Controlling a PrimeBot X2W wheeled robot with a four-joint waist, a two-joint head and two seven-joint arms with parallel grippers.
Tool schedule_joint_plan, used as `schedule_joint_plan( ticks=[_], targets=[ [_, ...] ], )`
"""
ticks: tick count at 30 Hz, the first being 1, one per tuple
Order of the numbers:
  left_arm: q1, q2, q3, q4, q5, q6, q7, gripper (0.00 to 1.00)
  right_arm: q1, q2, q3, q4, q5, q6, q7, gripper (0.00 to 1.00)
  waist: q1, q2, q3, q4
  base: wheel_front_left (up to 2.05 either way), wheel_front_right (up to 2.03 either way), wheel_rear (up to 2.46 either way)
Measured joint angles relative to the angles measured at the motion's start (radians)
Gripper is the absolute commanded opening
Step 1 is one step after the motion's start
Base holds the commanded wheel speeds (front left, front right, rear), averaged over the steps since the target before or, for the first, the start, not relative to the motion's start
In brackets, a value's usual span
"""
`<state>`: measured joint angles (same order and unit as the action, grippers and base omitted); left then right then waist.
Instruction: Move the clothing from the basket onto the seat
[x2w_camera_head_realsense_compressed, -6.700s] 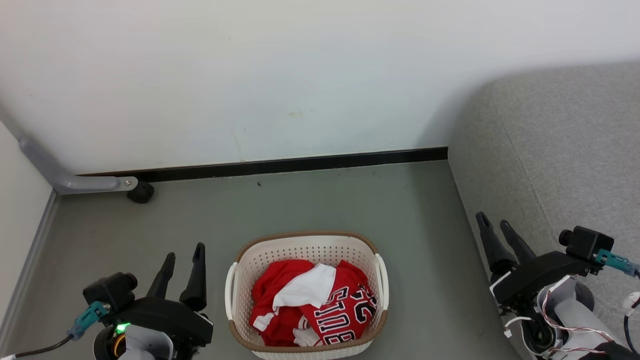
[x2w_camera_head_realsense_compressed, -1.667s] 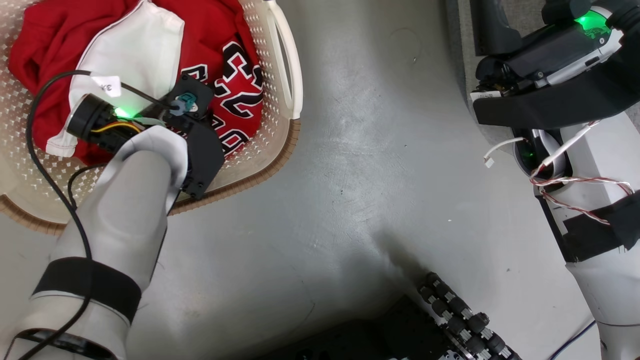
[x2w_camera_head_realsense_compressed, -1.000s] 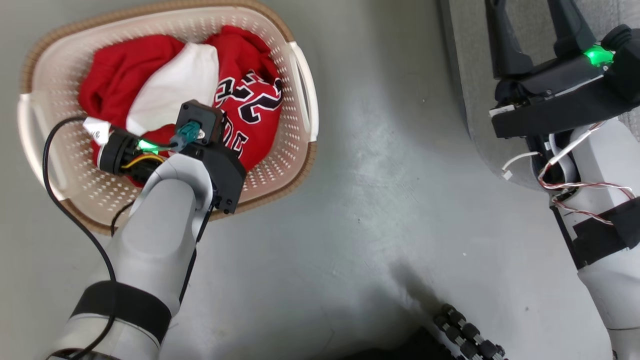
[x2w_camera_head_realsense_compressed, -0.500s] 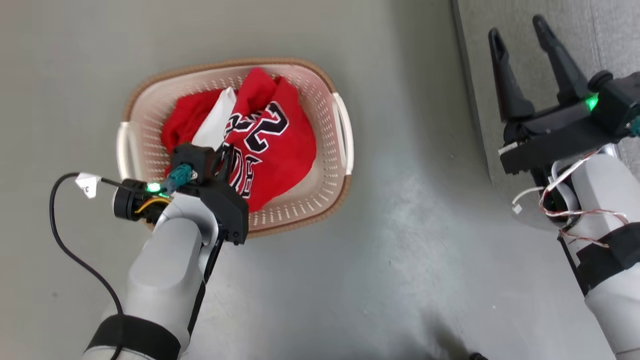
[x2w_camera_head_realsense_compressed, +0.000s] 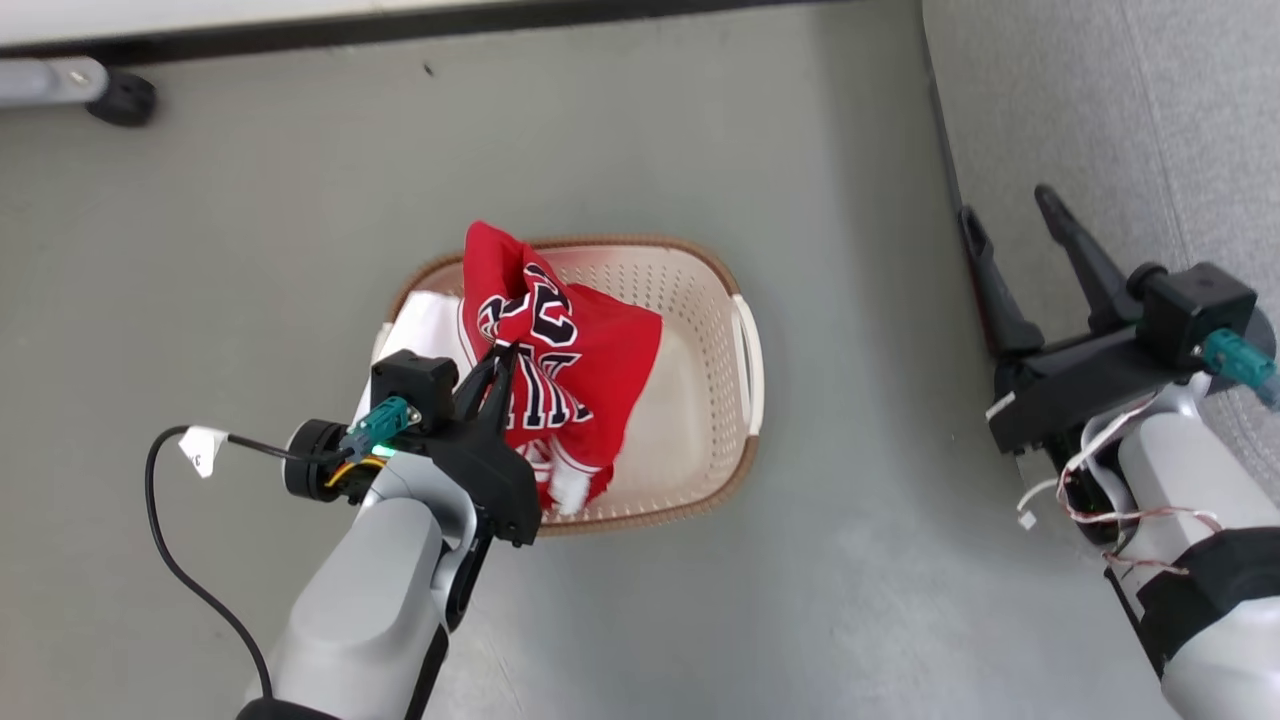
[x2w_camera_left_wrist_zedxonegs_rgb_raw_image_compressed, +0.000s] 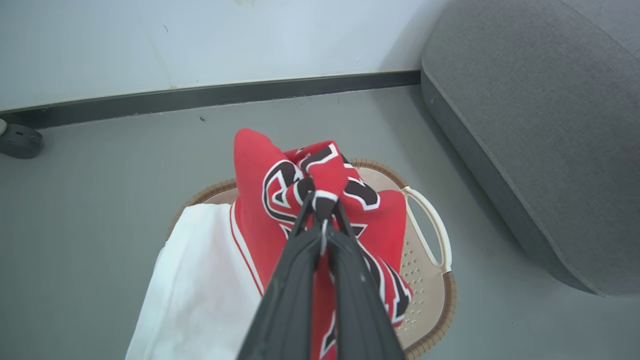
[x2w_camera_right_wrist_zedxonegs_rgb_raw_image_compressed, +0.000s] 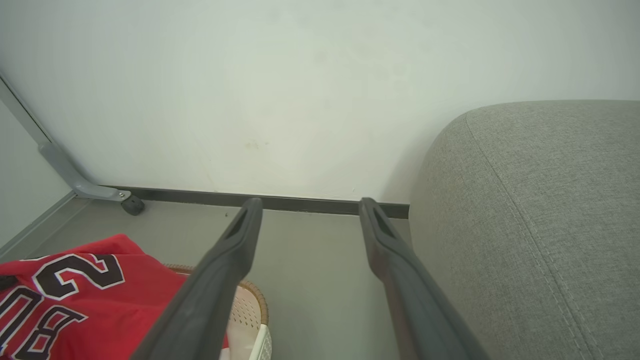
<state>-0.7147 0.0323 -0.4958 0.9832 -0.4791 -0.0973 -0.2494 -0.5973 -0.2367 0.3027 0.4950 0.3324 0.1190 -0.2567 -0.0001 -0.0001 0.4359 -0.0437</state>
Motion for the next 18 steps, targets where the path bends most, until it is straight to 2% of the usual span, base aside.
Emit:
schedule_joint_plan(
  ticks=[10, 18],
  targets=[
    [0.038, 0.0, -0.021, -0.097, -0.029, -0.008, 0.0, 0.0, 0.098, 0.017, 0.023, 0.064, 0.0, 0.001, 0.0, 1.0, 0.0, 0.0, -0.149, 0.051, 0.0, 0.0, 0.0],
    [0.066, 0.0, 0.017, -0.13, -0.027, -0.009, 0.0, 0.0, 0.168, 0.053, 0.049, 0.086, 0.0, 0.002, 0.0, 1.0, 0.0, 0.0, -0.263, 0.078, 0.0, 0.0, 0.0]
  ],
)
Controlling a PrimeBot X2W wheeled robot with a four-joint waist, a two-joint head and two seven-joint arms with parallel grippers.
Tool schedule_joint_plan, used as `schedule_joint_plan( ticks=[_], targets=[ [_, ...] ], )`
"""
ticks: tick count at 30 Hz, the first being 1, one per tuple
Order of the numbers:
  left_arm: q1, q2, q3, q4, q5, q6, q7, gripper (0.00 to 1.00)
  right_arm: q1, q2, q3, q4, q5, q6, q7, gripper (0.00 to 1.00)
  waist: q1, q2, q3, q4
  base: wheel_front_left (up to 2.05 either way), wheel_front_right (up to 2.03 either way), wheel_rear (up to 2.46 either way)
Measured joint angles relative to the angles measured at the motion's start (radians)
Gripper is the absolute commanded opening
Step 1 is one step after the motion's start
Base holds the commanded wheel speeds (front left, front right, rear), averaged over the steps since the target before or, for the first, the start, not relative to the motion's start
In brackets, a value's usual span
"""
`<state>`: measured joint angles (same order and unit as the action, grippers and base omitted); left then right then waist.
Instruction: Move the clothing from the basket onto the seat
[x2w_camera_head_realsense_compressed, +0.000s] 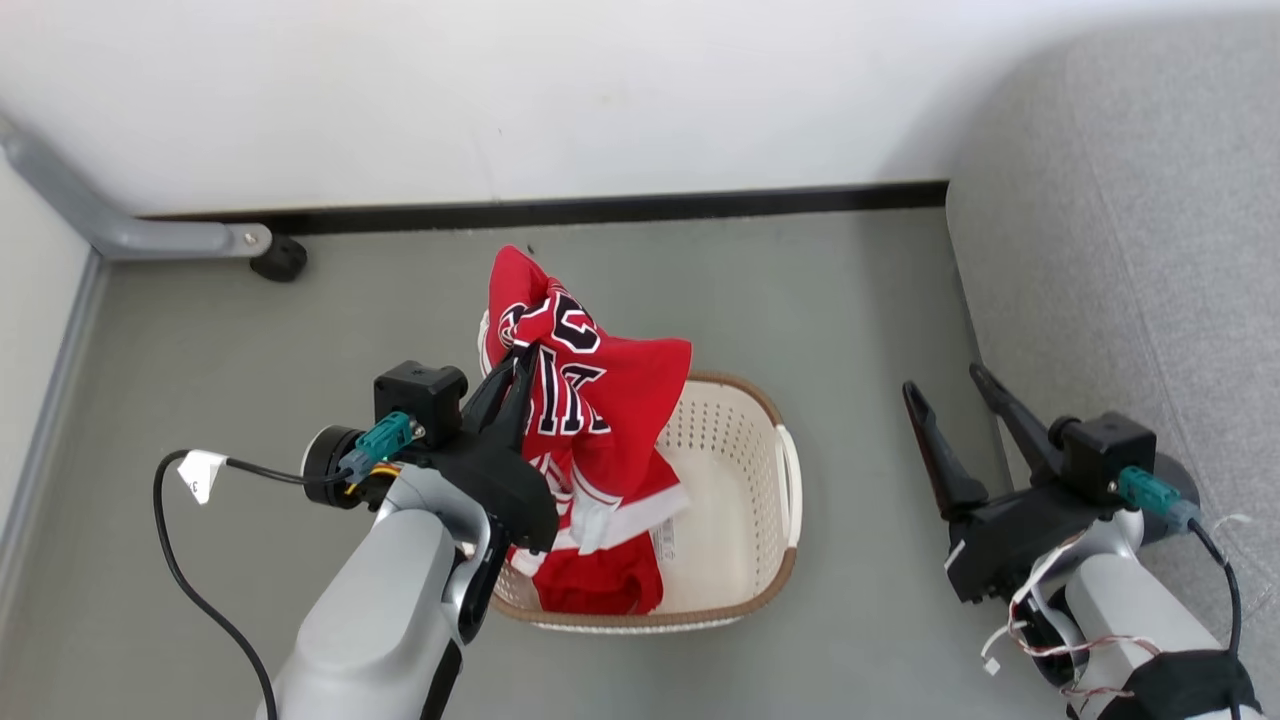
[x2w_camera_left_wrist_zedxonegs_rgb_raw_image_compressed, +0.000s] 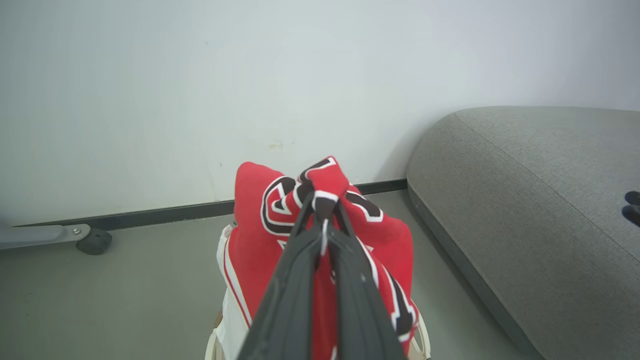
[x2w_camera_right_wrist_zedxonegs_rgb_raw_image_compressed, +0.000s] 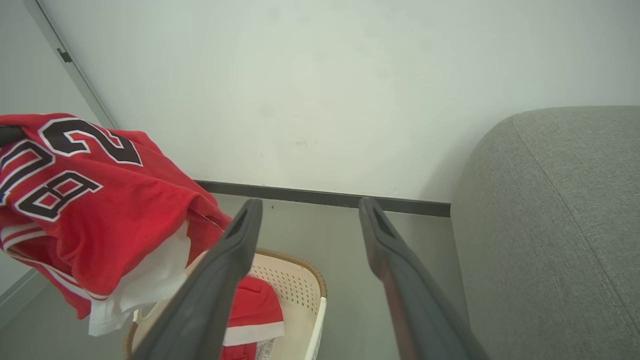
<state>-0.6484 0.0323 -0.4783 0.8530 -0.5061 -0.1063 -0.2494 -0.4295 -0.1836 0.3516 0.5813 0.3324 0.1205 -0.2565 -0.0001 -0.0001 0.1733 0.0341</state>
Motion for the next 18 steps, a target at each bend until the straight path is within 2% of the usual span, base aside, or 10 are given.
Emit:
schedule_joint_plan(
  ticks=[10, 18],
  targets=[
    [0.016, 0.004, 0.038, -0.086, 0.0, -0.001, 0.0, 0.0, 0.037, 0.004, 0.002, 0.004, 0.0, 0.0, 0.0, 1.0, 0.0, 0.0, -0.086, 0.016, 0.0, 0.0, 0.0],
    [0.022, 0.014, 0.042, -0.181, 0.017, -0.009, 0.0, 0.0, 0.048, 0.01, 0.006, 0.002, 0.0, 0.003, 0.0, 1.0, 0.0001, 0.0001, -0.111, 0.026, 0.0, 0.0, 0.0]
  ],
)
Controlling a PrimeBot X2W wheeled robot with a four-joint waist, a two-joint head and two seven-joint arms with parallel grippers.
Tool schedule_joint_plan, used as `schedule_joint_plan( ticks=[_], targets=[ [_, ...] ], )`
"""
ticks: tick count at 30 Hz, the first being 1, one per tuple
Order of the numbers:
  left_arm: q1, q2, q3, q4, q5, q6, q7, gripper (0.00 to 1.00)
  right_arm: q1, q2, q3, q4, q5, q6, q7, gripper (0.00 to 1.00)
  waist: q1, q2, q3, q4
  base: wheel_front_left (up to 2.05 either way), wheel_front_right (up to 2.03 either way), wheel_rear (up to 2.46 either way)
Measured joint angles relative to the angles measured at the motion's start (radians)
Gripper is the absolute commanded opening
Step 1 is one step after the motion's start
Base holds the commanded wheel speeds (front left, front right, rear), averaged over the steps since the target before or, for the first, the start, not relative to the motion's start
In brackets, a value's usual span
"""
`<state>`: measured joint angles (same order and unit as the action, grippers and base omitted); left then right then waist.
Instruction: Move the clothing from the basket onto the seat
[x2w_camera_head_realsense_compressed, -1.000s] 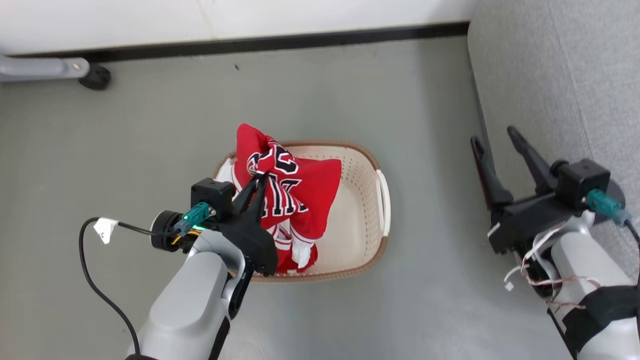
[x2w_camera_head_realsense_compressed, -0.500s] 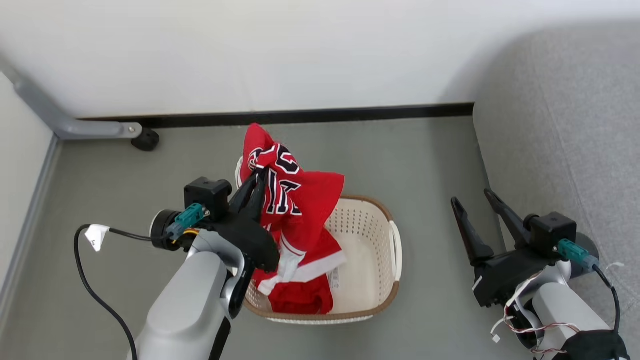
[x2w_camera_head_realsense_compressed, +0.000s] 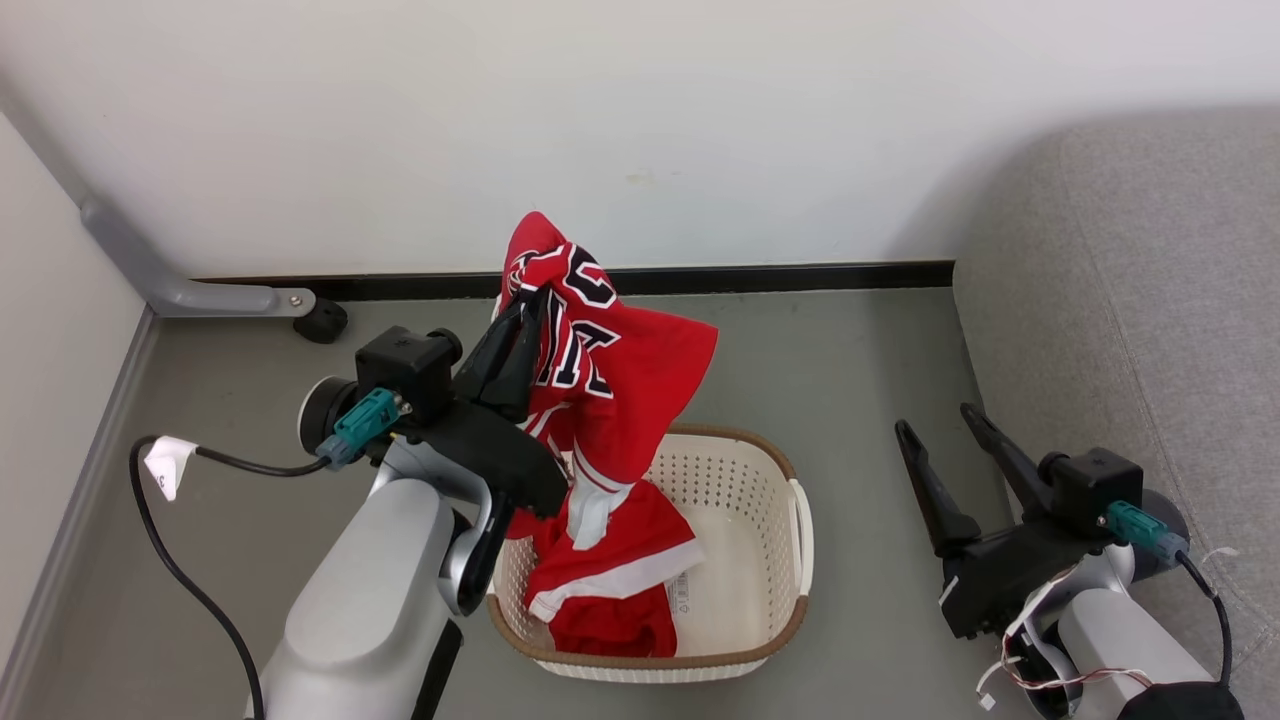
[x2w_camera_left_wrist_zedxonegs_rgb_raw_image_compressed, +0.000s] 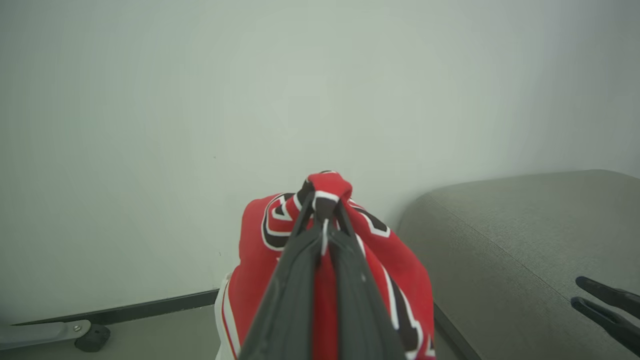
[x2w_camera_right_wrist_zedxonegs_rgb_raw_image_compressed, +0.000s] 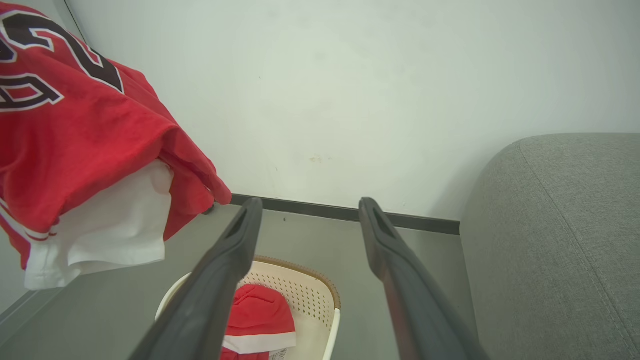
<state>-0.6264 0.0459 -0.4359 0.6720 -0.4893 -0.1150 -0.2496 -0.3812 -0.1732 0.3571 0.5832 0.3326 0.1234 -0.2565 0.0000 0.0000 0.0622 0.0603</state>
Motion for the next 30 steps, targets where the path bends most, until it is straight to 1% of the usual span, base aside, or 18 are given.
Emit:
schedule_joint_plan(
  ticks=[8, 16, 20, 26, 30],
  targets=[
    [-0.002, 0.018, -0.003, -0.074, 0.024, 0.0, 0.0, 0.0, 0.007, 0.009, 0.002, -0.002, 0.0, 0.0, 0.0, 1.0, 0.0, 0.0, -0.004, 0.003, 0.0, 0.0, 0.0],
    [-0.001, 0.019, -0.001, -0.101, 0.025, -0.001, 0.0, 0.0, 0.006, 0.008, 0.027, -0.022, -0.008, 0.0, 0.0, 1.0, 0.0, 0.0001, -0.007, -0.002, 0.0, 0.0, 0.0],
    [-0.001, 0.018, -0.005, -0.111, 0.029, -0.001, 0.0, 0.0, -0.009, 0.009, 0.093, -0.069, -0.009, 0.0, 0.0, 1.0, 0.0, 0.0, -0.007, -0.004, 0.0, 0.0, 0.0],
    [-0.001, 0.015, -0.019, -0.128, 0.051, -0.001, 0.0, 0.0, -0.07, 0.013, 0.232, -0.161, -0.017, 0.0, 0.0, 1.0, 0.0, 0.0, -0.002, -0.001, 0.0, 0.0, 0.0],
    [-0.001, 0.011, -0.028, -0.135, 0.053, -0.001, 0.0, 0.0, -0.104, 0.021, 0.325, -0.198, -0.016, 0.0, 0.0, 1.0, 0.0, 0.0, 0.009, 0.008, 0.0, 0.0, 0.0]
  ],
)
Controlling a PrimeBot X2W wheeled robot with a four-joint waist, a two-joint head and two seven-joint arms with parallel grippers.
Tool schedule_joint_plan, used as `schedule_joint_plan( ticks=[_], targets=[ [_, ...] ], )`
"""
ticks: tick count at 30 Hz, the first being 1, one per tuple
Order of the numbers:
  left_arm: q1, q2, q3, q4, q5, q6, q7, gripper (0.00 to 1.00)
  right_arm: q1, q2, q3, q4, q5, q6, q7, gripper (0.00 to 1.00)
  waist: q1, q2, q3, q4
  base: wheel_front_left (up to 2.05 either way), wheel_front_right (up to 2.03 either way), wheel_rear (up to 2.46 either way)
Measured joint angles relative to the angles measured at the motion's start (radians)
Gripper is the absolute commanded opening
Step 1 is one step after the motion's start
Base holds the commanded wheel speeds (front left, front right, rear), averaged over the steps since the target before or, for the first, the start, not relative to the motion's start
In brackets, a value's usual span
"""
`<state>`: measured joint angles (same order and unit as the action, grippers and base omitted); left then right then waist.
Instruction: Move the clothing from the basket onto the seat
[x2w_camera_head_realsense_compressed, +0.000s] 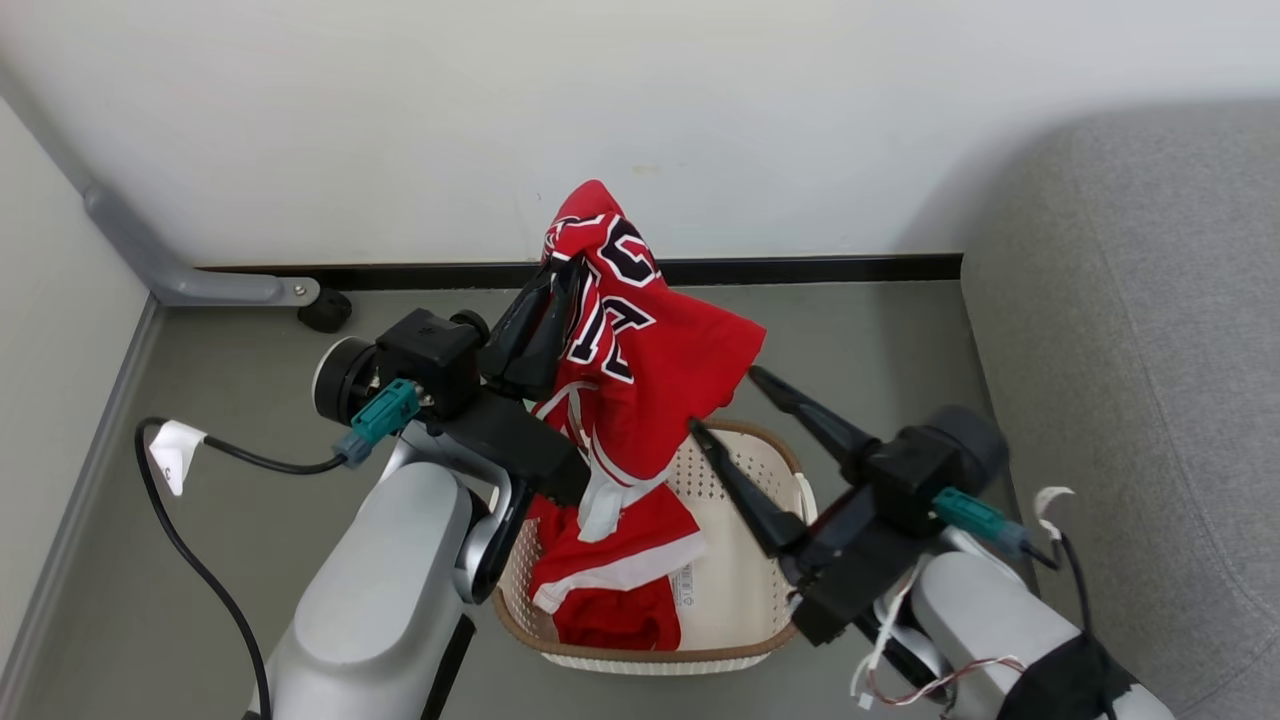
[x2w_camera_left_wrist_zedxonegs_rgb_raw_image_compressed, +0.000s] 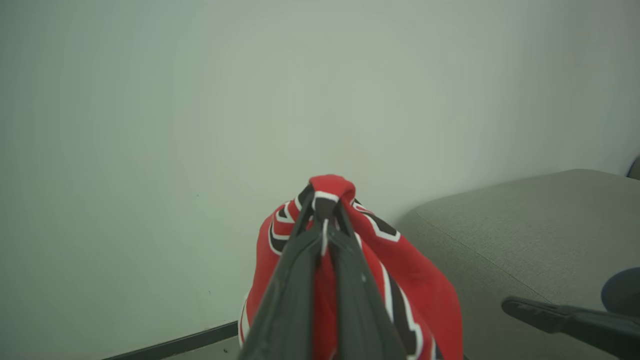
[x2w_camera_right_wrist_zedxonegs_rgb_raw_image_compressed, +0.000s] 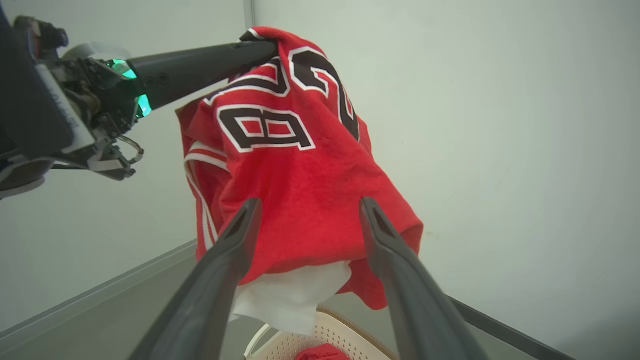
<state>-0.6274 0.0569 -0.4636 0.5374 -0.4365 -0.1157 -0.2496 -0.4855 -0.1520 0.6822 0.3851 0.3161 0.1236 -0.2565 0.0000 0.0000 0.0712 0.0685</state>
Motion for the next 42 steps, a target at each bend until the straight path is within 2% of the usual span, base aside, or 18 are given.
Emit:
schedule_joint_plan(
  ticks=[10, 23, 24, 25, 26, 28, 37, 38, 39, 40, 42],
  targets=[
    [-0.01, -0.005, -0.013, -0.011, 0.01, 0.0, 0.0, 0.0, -0.095, 0.014, 0.119, 0.03, 0.002, 0.0, 0.0, 1.0, 0.0, 0.0, 0.032, 0.029, 0.0, 0.0, 0.0],
    [-0.025, -0.018, -0.059, -0.028, 0.01, 0.0, 0.0, 0.0, -0.215, 0.059, 0.149, 0.205, 0.003, 0.0, 0.001, 1.0, 0.0, 0.0, 0.069, 0.066, 0.0, 0.0, 0.0],
    [-0.026, -0.018, -0.063, -0.028, 0.01, 0.0, 0.0, 0.0, -0.227, 0.061, 0.148, 0.219, 0.007, 0.0, 0.001, 0.95, 0.0, 0.0, 0.072, 0.069, 0.0, 0.0, 0.0],
    [-0.027, -0.019, -0.064, -0.028, 0.01, 0.0, 0.0, 0.0, -0.239, 0.063, 0.147, 0.235, 0.013, 0.0, 0.001, 0.81, 0.0001, 0.0001, 0.074, 0.072, 0.0, 0.0, 0.0],
    [-0.027, -0.019, -0.065, -0.027, 0.008, 0.0, 0.0, 0.0, -0.25, 0.064, 0.147, 0.248, 0.018, 0.0, 0.001, 0.49, 0.0, 0.0001, 0.076, 0.075, 0.0, 0.0, 0.0],
    [-0.028, -0.018, -0.064, -0.025, 0.007, 0.0, 0.0, 0.0, -0.27, 0.067, 0.147, 0.273, 0.022, 0.0, 0.001, 0.0, 0.0001, 0.0001, 0.081, 0.08, 0.0, 0.0, 0.0],
    [-0.027, -0.019, -0.054, -0.011, -0.001, 0.0, 0.0, 0.0, -0.287, 0.073, 0.145, 0.315, 0.073, 0.001, 0.0, 0.0, 0.0, 0.0001, 0.084, 0.078, 0.0, 0.0, 0.0],
    [-0.026, -0.019, -0.052, -0.009, -0.001, 0.0, 0.0, 0.07, -0.289, 0.074, 0.145, 0.316, 0.077, 0.001, 0.0, 0.0, 0.0, 0.0001, 0.084, 0.074, 0.0, 0.0, 0.0],
    [-0.026, -0.019, -0.049, -0.008, -0.001, 0.001, 0.0, 0.62, -0.29, 0.074, 0.146, 0.316, 0.081, 0.001, 0.0, 0.0, 0.0001, 0.0001, 0.084, 0.07, 0.0, 0.0, 0.0],
    [-0.026, -0.019, -0.048, -0.005, -0.001, 0.001, 0.0, 1.0, -0.291, 0.074, 0.145, 0.317, 0.083, 0.001, 0.0, 0.0, 0.0, 0.0001, 0.084, 0.067, 0.0, 0.0, 0.0],
    [-0.025, -0.019, -0.046, 0.004, -0.001, 0.001, 0.0, 1.0, -0.294, 0.074, 0.144, 0.319, 0.092, 0.001, 0.0, 0.0, 0.0, 0.0001, 0.084, 0.058, 0.0, 0.0, 0.0]
  ],
)
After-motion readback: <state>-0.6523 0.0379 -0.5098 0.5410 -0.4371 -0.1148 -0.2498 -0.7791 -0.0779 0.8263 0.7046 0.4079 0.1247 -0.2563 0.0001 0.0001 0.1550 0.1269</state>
